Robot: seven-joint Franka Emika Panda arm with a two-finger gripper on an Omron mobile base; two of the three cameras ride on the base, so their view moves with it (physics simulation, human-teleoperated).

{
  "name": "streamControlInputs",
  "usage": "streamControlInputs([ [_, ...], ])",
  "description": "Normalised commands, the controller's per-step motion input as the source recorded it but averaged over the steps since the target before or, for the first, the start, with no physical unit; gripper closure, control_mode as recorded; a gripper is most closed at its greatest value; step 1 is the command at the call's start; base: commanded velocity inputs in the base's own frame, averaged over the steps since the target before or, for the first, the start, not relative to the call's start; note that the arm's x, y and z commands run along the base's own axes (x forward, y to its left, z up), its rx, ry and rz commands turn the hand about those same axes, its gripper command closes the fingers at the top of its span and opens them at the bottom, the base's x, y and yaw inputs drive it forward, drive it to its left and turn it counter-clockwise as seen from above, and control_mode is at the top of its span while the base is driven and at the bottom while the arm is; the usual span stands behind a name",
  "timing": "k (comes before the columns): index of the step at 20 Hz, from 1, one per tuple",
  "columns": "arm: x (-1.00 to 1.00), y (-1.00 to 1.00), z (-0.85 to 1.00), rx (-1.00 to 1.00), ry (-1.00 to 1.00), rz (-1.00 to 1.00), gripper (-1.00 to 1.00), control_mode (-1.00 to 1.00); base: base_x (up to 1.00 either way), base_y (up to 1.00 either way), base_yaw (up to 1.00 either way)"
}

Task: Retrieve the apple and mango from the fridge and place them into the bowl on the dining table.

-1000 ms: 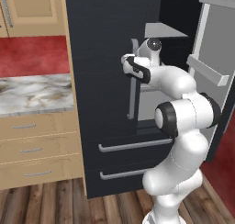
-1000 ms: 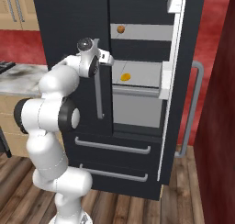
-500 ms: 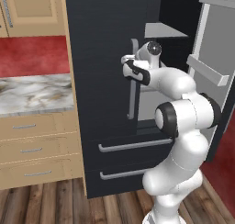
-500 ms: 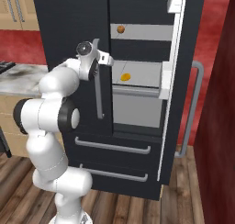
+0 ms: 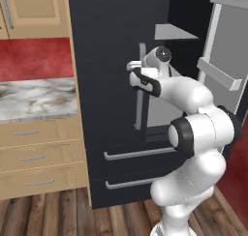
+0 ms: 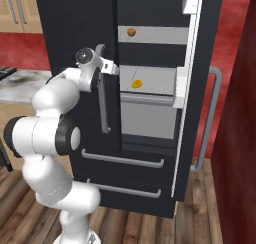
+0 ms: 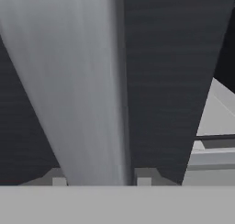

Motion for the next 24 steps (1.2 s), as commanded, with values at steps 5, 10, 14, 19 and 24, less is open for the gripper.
streamControlInputs([
  [5, -1.00, 0.82, 0.17, 0.00, 0.06, 0.00, 1.00, -1.00, 0.00, 0.00, 0.00],
  [10, -0.88, 0.96, 0.15, -0.07, 0.07, 0.00, 1.00, -1.00, 0.00, 0.00, 0.00],
  [14, -0.69, 0.92, 0.19, -0.07, 0.09, 0.00, 1.00, -1.00, 0.00, 0.00, 0.00],
  [19, -0.51, 0.67, 0.27, -0.05, 0.06, 0.00, -1.00, -1.00, 0.00, 0.00, 0.00],
  [24, -0.60, 0.07, 0.24, -0.01, 0.00, 0.02, -1.00, -1.00, 0.00, 0.00, 0.00],
])
